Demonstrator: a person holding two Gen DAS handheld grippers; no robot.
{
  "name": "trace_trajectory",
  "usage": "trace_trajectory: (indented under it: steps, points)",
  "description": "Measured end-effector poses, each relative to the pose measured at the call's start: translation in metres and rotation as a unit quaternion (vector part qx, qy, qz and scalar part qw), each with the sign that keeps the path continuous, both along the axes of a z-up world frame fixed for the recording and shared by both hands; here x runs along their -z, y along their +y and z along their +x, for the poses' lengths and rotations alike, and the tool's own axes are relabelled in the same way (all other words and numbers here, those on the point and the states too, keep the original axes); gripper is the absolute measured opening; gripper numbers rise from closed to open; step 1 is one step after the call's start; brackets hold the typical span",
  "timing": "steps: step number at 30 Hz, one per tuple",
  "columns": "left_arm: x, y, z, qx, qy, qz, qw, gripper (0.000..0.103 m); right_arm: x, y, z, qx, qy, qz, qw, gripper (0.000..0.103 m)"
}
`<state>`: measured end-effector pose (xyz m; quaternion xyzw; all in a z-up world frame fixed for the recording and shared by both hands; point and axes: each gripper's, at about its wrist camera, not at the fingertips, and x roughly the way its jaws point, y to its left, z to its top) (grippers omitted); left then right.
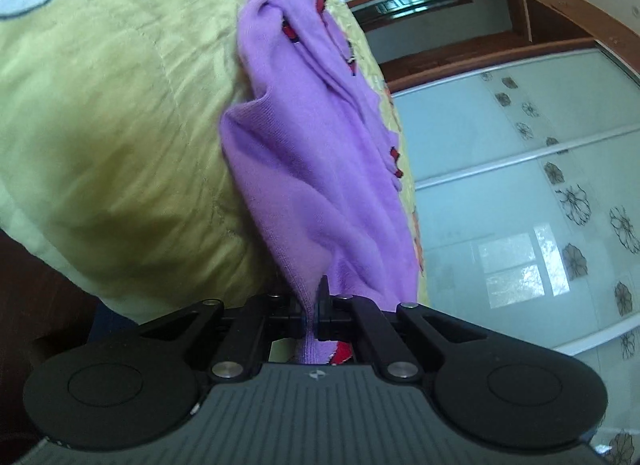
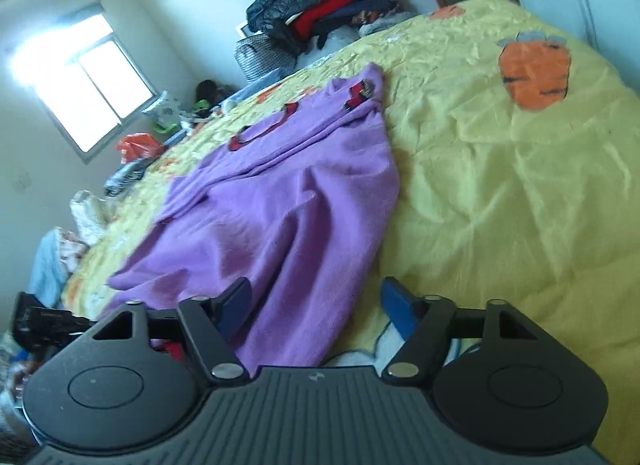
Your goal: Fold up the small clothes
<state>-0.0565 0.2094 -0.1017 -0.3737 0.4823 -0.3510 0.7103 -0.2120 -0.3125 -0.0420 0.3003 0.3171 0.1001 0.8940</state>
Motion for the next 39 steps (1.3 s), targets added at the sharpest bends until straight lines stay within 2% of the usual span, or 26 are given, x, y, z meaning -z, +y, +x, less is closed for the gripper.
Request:
trace_trajectory:
  steps: [3,4,5,6,7,9,10,11,12,13,14,16,17,18,21,22,24,25,27,28,30,31,32,33,35,39]
  points:
    - [-0.006,0.006,-0.001,0.005,-0.01,0.005,0.9999,0.002,0.009,0.009,0.004,-0.014,-0.008,0.026,1.0,0.054]
    - [-0.007,0.007,-0.001,0.004,-0.01,0.006,0.9999,0.002,0.013,0.011,0.007,-0.014,-0.006,0.037,0.999,0.033]
    - [-0.006,0.009,0.0,0.004,-0.006,0.004,1.0,0.002,0.019,0.012,0.011,-0.018,-0.003,0.057,0.998,0.003]
    - [-0.006,0.009,0.001,0.004,-0.003,0.005,1.0,0.002,0.023,0.016,0.011,-0.016,-0.007,0.064,0.998,0.004]
    - [-0.006,0.008,0.001,0.005,-0.001,0.009,0.9999,0.002,0.025,0.022,0.011,-0.012,-0.012,0.049,0.999,0.003]
    - [-0.01,-0.001,0.0,0.014,-0.005,0.004,0.9999,0.002,0.019,0.034,0.007,-0.002,-0.029,0.003,1.0,0.003]
    - [-0.014,-0.004,-0.001,0.022,-0.012,0.001,0.9997,0.002,0.011,0.042,0.004,0.002,-0.042,-0.045,0.998,0.003]
    - [-0.019,-0.004,-0.003,0.032,-0.024,-0.007,0.9992,0.002,-0.001,0.054,0.0,0.006,-0.06,-0.116,0.991,0.003]
    - [-0.027,-0.007,-0.005,0.042,-0.039,-0.02,0.9981,0.002,-0.013,0.066,-0.006,0.01,-0.081,-0.195,0.977,0.003]
    - [-0.036,-0.011,-0.006,0.051,-0.056,-0.027,0.9968,0.002,-0.025,0.077,-0.012,0.014,-0.103,-0.272,0.957,0.003]
    - [-0.043,-0.014,-0.008,0.057,-0.064,-0.029,0.9959,0.002,-0.035,0.082,-0.017,0.019,-0.117,-0.319,0.94,0.003]
    - [-0.054,-0.017,-0.011,0.07,-0.072,-0.032,0.9944,0.002,-0.053,0.082,-0.027,0.032,-0.135,-0.376,0.916,0.003]
    - [-0.058,-0.018,-0.014,0.076,-0.078,-0.025,0.9937,0.002,-0.059,0.084,-0.032,0.036,-0.138,-0.423,0.895,0.003]
    - [-0.06,-0.017,-0.016,0.082,-0.078,-0.018,0.9934,0.002,-0.063,0.082,-0.037,0.039,-0.136,-0.452,0.881,0.003]
    - [-0.047,-0.01,-0.027,0.092,-0.059,0.019,0.9939,0.002,-0.053,0.073,-0.044,0.028,-0.093,-0.5,0.861,0.003]
    - [-0.04,-0.005,-0.03,0.093,-0.052,0.036,0.9936,0.002,-0.045,0.071,-0.044,0.017,-0.074,-0.499,0.863,0.003]
    - [-0.022,0.004,-0.035,0.089,-0.044,0.065,0.9929,0.002,-0.029,0.055,-0.042,-0.003,-0.031,-0.454,0.89,0.003]
    - [-0.012,0.005,-0.036,0.089,-0.037,0.069,0.993,0.002,-0.026,0.045,-0.046,0.004,-0.036,-0.417,0.908,0.003]
    - [0.004,0.006,-0.037,0.087,-0.024,0.059,0.9942,0.003,-0.022,0.021,-0.044,-0.01,-0.004,-0.312,0.95,0.005]
    - [0.008,0.003,-0.038,0.089,-0.027,0.064,0.9936,0.003,-0.022,0.01,-0.045,-0.001,0.001,-0.271,0.963,0.01]
    - [0.015,0.0,-0.04,0.098,-0.041,0.064,0.9923,0.004,-0.019,-0.013,-0.054,0.014,-0.007,-0.184,0.983,0.034]
    - [0.019,-0.003,-0.041,0.102,-0.04,0.061,0.9921,0.01,-0.018,-0.022,-0.06,0.02,-0.019,-0.148,0.989,0.057]
    - [0.022,-0.006,-0.041,0.107,-0.04,0.057,0.9918,0.02,-0.016,-0.029,-0.066,0.031,-0.033,-0.124,0.991,0.075]
    - [0.025,-0.008,-0.043,0.109,-0.045,0.058,0.9913,0.026,-0.014,-0.033,-0.07,0.034,-0.04,-0.112,0.992,0.078]
    - [0.031,-0.012,-0.047,0.115,-0.05,0.059,0.9904,0.039,-0.011,-0.037,-0.073,0.039,-0.048,-0.1,0.993,0.078]
    - [0.04,-0.022,-0.05,0.12,-0.04,0.046,0.991,0.042,-0.006,-0.036,-0.071,0.04,-0.028,-0.099,0.994,0.078]
